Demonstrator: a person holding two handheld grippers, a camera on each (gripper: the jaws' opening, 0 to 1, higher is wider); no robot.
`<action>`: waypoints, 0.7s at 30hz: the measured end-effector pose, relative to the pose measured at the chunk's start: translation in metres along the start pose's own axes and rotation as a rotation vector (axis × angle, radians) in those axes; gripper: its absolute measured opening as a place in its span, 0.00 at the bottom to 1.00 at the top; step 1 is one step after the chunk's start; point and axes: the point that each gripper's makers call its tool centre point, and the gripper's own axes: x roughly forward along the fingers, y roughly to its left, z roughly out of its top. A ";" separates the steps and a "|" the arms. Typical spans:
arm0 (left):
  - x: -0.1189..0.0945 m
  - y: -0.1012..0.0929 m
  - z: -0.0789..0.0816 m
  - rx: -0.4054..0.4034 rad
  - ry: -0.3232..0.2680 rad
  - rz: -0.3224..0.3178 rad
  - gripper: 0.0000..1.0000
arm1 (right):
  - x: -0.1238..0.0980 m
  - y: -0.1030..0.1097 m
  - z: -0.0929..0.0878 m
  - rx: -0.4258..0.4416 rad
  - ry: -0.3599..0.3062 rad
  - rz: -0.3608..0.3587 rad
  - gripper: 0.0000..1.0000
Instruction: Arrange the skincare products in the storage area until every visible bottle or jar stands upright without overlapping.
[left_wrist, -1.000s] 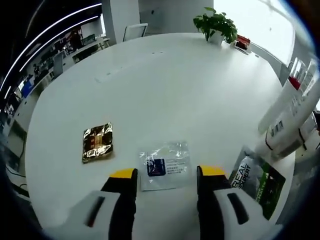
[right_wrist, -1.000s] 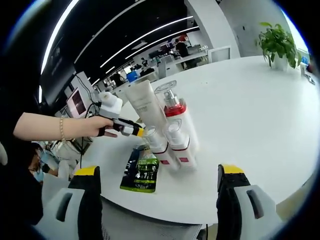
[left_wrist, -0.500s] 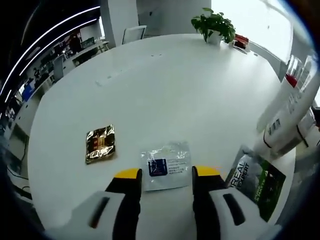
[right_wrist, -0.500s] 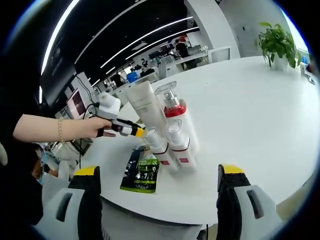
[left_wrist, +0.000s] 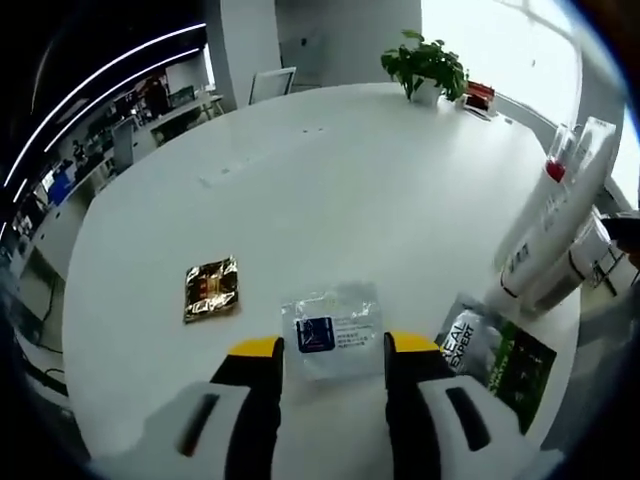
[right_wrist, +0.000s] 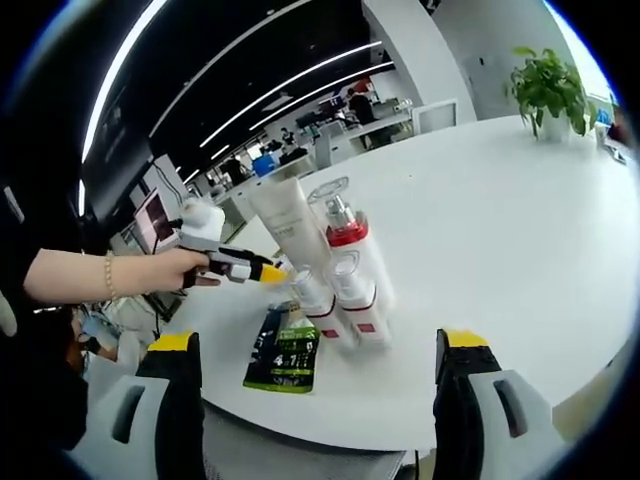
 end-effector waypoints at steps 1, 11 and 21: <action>-0.003 -0.001 0.000 0.002 -0.007 -0.001 0.42 | -0.001 0.000 0.000 0.000 -0.003 0.000 0.97; -0.026 -0.002 0.004 -0.018 -0.047 0.008 0.42 | -0.010 -0.002 0.014 -0.030 -0.032 -0.001 0.97; -0.053 -0.010 0.006 -0.037 -0.110 0.026 0.42 | -0.017 0.012 0.030 -0.095 -0.068 0.033 0.89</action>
